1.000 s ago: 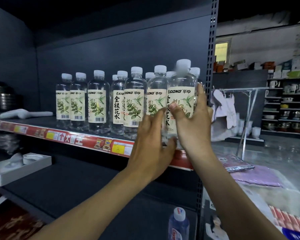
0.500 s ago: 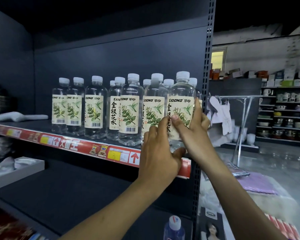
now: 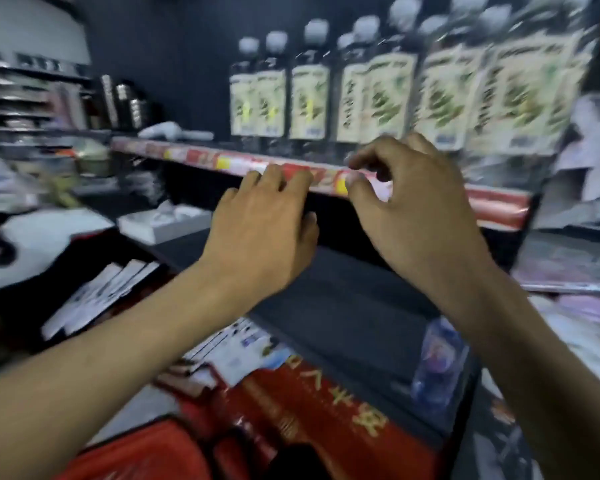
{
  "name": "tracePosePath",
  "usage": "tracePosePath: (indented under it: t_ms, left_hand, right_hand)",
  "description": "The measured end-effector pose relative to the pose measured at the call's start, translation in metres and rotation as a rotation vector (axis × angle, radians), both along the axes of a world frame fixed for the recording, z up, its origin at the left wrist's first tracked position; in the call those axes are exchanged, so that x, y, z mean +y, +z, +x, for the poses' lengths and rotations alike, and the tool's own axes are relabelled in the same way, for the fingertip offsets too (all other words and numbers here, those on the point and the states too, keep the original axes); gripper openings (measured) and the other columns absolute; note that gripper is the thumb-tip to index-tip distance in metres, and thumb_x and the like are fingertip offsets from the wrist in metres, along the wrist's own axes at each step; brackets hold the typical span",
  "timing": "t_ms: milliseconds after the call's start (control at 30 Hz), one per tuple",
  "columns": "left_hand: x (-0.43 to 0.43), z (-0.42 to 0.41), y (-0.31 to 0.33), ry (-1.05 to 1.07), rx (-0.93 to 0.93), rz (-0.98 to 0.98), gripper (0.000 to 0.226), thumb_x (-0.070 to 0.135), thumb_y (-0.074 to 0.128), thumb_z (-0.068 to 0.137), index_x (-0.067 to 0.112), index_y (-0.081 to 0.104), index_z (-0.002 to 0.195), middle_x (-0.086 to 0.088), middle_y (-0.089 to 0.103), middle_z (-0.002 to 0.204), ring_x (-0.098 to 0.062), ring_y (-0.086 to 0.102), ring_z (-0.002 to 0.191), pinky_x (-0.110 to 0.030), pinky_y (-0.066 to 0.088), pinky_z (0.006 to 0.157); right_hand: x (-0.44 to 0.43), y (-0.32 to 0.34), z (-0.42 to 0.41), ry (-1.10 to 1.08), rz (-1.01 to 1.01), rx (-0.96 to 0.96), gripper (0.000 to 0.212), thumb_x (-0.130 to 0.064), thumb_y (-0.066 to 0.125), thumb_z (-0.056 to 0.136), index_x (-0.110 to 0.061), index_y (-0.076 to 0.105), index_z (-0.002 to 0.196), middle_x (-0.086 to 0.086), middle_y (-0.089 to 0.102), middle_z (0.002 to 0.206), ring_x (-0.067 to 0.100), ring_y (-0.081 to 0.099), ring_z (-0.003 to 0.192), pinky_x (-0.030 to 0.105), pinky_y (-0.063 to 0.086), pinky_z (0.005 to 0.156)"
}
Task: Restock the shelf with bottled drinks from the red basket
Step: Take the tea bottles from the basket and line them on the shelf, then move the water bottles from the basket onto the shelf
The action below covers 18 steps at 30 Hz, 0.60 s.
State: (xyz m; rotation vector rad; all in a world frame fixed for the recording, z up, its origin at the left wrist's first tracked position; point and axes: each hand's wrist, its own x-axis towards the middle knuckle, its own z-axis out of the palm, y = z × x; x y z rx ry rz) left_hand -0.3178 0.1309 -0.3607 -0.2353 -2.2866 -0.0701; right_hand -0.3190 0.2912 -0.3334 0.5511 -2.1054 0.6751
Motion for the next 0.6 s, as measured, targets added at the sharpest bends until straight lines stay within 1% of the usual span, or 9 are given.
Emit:
tracePosePath:
  t_ms: [67, 133, 200, 300, 433, 500, 567, 600]
  left_hand:
    - [-0.049, 0.030, -0.030, 0.133, -0.114, -0.021, 0.047, 0.033, 0.045, 0.089, 0.018, 0.043, 0.134, -0.012, 0.052, 0.114, -0.038, 0.049, 0.105, -0.043, 0.042, 0.074]
    - [-0.097, 0.062, -0.064, 0.244, -0.212, -0.022, 0.049, 0.032, 0.038, 0.083, 0.015, 0.047, 0.128, -0.016, 0.053, 0.113, -0.040, 0.051, 0.105, -0.046, 0.045, 0.075]
    - [-0.142, 0.096, -0.102, 0.359, -0.316, -0.021, 0.049, 0.032, 0.040, 0.082, 0.014, 0.050, 0.127, -0.018, 0.056, 0.114, -0.042, 0.053, 0.106, -0.050, 0.050, 0.078]
    - [-0.197, 0.144, -0.166, 0.519, -0.499, 0.030, 0.037, 0.029, 0.047, 0.088, 0.015, 0.053, 0.122, -0.016, 0.059, 0.113, -0.041, 0.057, 0.106, -0.048, 0.051, 0.078]
    - [-0.244, 0.188, -0.246, 0.667, -0.770, 0.215, 0.032, 0.028, 0.049, 0.087, 0.018, 0.055, 0.116, -0.011, 0.062, 0.114, -0.037, 0.059, 0.107, -0.045, 0.053, 0.082]
    - [-0.269, 0.201, -0.289, 0.723, -0.902, 0.338, 0.031, 0.028, 0.049, 0.084, 0.019, 0.059, 0.112, -0.011, 0.064, 0.115, -0.036, 0.061, 0.105, -0.042, 0.054, 0.082]
    - [-0.288, 0.212, -0.331, 0.758, -1.013, 0.506, 0.031, 0.029, 0.049, 0.084, 0.016, 0.061, 0.108, -0.014, 0.067, 0.113, -0.035, 0.063, 0.102, -0.037, 0.053, 0.082]
    - [-0.296, 0.216, -0.351, 0.777, -1.066, 0.593, 0.029, 0.028, 0.050, 0.087, 0.012, 0.062, 0.108, -0.016, 0.067, 0.113, -0.035, 0.063, 0.102, -0.033, 0.051, 0.082]
  right_hand:
    - [-0.041, -0.023, 0.008, 0.125, 0.063, -0.066, 0.018, -0.032, 0.051, 0.095, -0.022, 0.064, 0.103, -0.001, 0.059, 0.102, 0.017, 0.059, 0.091, 0.037, 0.051, 0.082]
    - [-0.084, -0.055, 0.018, 0.243, 0.114, -0.138, 0.015, -0.030, 0.051, 0.096, -0.022, 0.063, 0.100, -0.001, 0.062, 0.097, 0.019, 0.060, 0.084, 0.042, 0.053, 0.079]
    - [-0.128, -0.094, 0.025, 0.339, 0.161, -0.237, 0.016, -0.030, 0.050, 0.094, -0.022, 0.064, 0.097, 0.000, 0.064, 0.093, 0.022, 0.061, 0.083, 0.043, 0.054, 0.076]
    - [-0.190, -0.161, 0.039, 0.472, 0.221, -0.394, 0.018, -0.027, 0.051, 0.088, -0.019, 0.066, 0.093, 0.002, 0.070, 0.088, 0.028, 0.065, 0.086, 0.042, 0.054, 0.076]
    - [-0.253, -0.255, 0.049, 0.597, 0.345, -0.701, 0.016, -0.026, 0.053, 0.086, -0.020, 0.068, 0.091, 0.004, 0.073, 0.089, 0.029, 0.067, 0.087, 0.040, 0.055, 0.077]
    - [-0.275, -0.300, 0.053, 0.647, 0.406, -0.867, 0.012, -0.023, 0.056, 0.087, -0.021, 0.068, 0.087, 0.002, 0.073, 0.089, 0.024, 0.068, 0.087, 0.034, 0.055, 0.079]
    - [-0.290, -0.343, 0.058, 0.675, 0.479, -1.047, 0.011, -0.017, 0.059, 0.089, -0.018, 0.070, 0.086, -0.002, 0.070, 0.085, 0.018, 0.066, 0.084, 0.025, 0.049, 0.074]
    - [-0.296, -0.363, 0.061, 0.677, 0.528, -1.120, 0.011, -0.015, 0.060, 0.089, -0.016, 0.070, 0.085, -0.002, 0.069, 0.081, 0.017, 0.065, 0.083, 0.024, 0.046, 0.071]
